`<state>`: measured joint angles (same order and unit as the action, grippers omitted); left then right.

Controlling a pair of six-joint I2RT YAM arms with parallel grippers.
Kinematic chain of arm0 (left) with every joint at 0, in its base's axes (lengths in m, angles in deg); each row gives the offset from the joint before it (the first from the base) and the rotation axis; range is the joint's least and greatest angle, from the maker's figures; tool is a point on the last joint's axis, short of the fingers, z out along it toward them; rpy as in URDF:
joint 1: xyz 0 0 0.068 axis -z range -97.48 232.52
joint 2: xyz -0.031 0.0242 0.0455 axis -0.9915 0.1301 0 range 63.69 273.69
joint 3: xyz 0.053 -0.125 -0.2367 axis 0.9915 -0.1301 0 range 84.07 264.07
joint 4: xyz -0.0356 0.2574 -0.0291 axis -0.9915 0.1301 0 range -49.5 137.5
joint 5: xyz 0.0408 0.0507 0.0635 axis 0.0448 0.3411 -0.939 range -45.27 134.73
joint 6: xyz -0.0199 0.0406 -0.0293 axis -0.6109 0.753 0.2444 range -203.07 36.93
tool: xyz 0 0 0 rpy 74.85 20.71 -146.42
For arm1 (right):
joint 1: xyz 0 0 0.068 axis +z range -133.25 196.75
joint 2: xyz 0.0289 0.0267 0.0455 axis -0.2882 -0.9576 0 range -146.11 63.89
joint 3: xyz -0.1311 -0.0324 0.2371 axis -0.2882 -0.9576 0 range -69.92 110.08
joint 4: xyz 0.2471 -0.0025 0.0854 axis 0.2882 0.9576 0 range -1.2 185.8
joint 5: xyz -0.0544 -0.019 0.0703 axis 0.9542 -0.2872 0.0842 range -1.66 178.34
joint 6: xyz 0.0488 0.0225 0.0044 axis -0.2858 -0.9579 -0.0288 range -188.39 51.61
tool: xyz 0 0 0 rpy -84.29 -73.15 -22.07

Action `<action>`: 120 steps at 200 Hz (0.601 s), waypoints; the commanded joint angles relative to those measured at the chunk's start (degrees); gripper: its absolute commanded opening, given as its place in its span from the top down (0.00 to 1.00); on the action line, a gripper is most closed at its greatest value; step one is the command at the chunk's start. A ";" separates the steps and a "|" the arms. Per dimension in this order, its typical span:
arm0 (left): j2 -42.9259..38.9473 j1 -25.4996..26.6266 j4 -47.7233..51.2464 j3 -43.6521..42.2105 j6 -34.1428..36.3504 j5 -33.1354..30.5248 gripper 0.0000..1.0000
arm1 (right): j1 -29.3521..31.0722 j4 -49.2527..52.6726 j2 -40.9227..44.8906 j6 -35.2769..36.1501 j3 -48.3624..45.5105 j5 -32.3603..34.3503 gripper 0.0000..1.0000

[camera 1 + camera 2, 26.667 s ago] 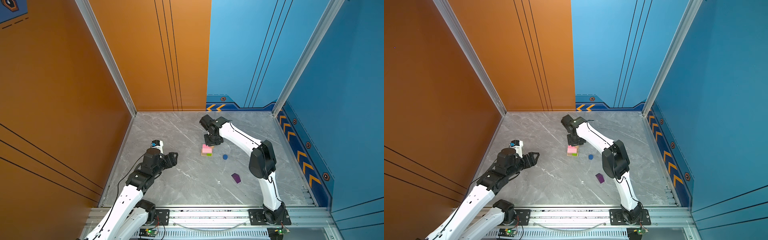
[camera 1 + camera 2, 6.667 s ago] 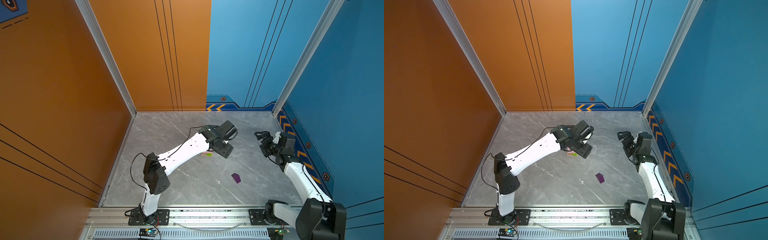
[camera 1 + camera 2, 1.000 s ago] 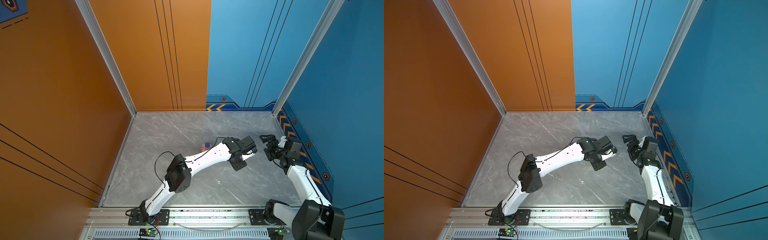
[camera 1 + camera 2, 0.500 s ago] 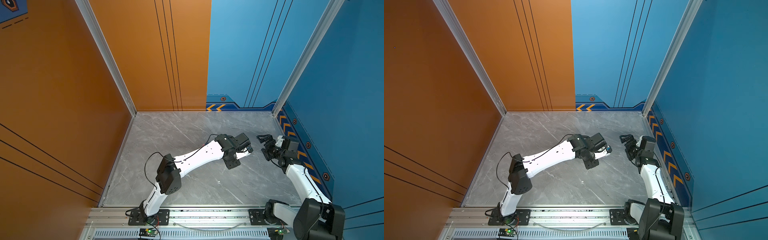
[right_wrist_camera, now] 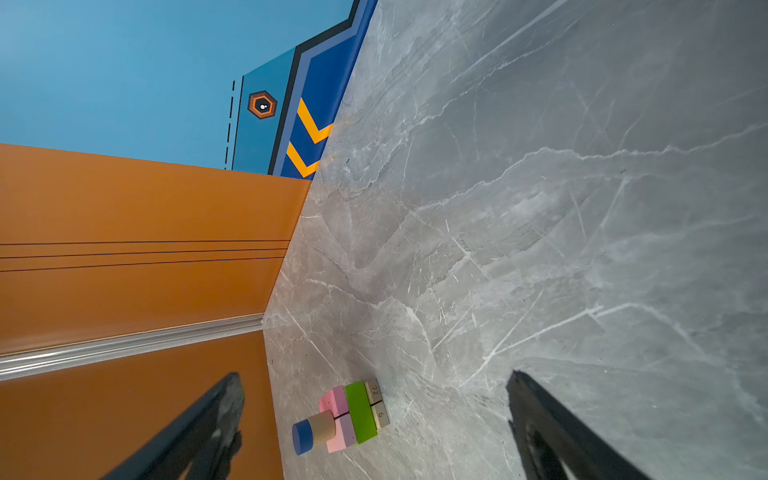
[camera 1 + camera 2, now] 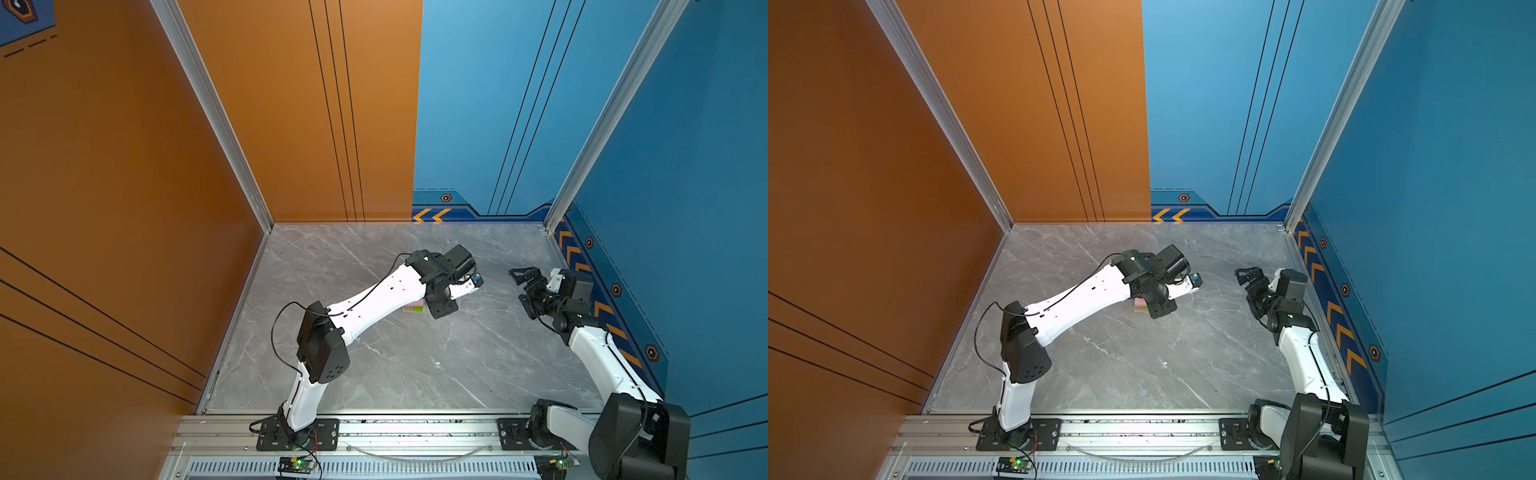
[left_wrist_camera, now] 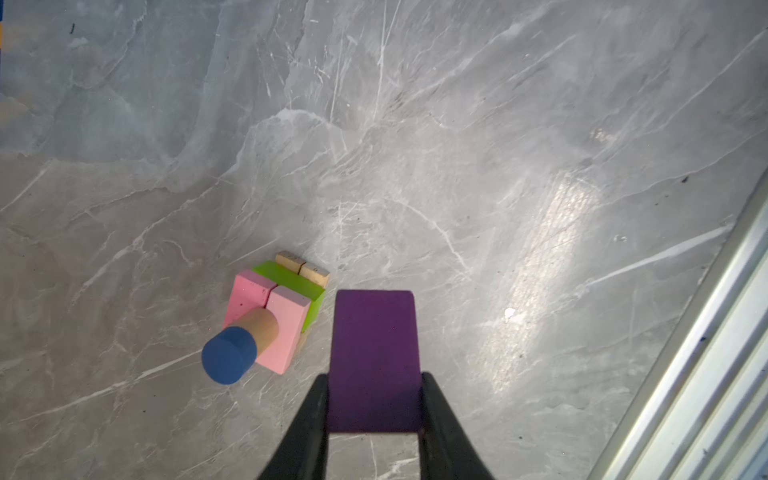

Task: Build the wood block tower
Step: 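Position the purple block above the blue cylinder with the left gripper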

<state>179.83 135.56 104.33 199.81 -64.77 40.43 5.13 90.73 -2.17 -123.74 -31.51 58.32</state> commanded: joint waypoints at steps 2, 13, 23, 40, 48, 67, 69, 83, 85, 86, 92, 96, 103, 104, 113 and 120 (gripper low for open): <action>-1.81 -1.94 1.95 -1.16 2.69 -1.05 0.92 | 0.62 -0.92 -0.89 -0.33 2.19 0.05 0.00; -1.87 -2.66 1.98 -1.40 3.51 -0.36 0.92 | 0.89 -0.88 -1.17 -0.28 2.48 0.04 0.00; -1.96 -3.16 1.97 -1.63 4.23 -0.10 0.92 | 1.24 -0.89 -1.43 -0.28 2.61 0.20 0.00; -2.04 -3.97 2.11 -1.74 5.28 -0.10 0.92 | 1.76 -0.94 -1.71 -0.33 2.80 0.57 0.00; -2.11 -4.54 2.37 -1.67 5.80 0.48 0.92 | 2.01 -0.90 -1.84 -0.28 2.89 0.73 0.00; -2.29 -5.74 2.92 -1.58 7.27 2.70 0.92 | 2.54 -0.88 -2.21 -0.21 3.24 0.99 0.00; -2.27 -5.88 3.06 -1.58 7.45 2.86 0.92 | 2.67 -0.84 -2.27 -0.20 3.31 1.08 0.00; -2.41 -6.71 3.31 -1.55 8.61 3.41 0.92 | 2.99 -0.79 -2.37 -0.33 3.55 1.23 0.00; -2.41 -6.78 3.38 -1.57 8.84 3.48 0.92 | 3.02 -0.79 -2.46 -0.29 3.52 1.27 0.00; -2.36 -6.79 3.39 -1.53 8.93 3.54 0.92 | 3.06 -0.79 -2.48 -0.29 3.52 1.34 0.00; -2.29 -7.17 3.80 -1.45 9.55 3.95 0.92 | 3.25 -0.71 -2.49 -0.20 3.59 1.42 0.00; -2.23 -7.42 4.03 -1.35 10.01 4.17 0.91 | 3.25 -0.64 -2.49 -0.24 3.69 1.45 0.00; -2.09 -7.87 4.50 -1.11 10.84 4.58 0.91 | 3.42 -0.46 -2.57 -0.13 3.85 1.55 0.00; -2.07 -7.95 4.52 -1.08 10.99 4.61 0.91 | 3.43 -0.41 -2.58 -0.07 3.86 1.54 0.00; -1.75 -8.51 5.27 -0.51 11.81 5.08 0.91 | 3.61 0.11 -2.62 0.18 4.23 1.65 0.00; -1.45 -8.86 5.86 -0.02 12.50 5.59 0.91 | 3.75 0.75 -2.78 0.53 4.58 1.74 0.00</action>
<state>179.74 128.15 106.65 198.54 -56.07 42.92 8.19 90.69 -4.27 -123.70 -29.15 58.56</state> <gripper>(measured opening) 0.328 0.998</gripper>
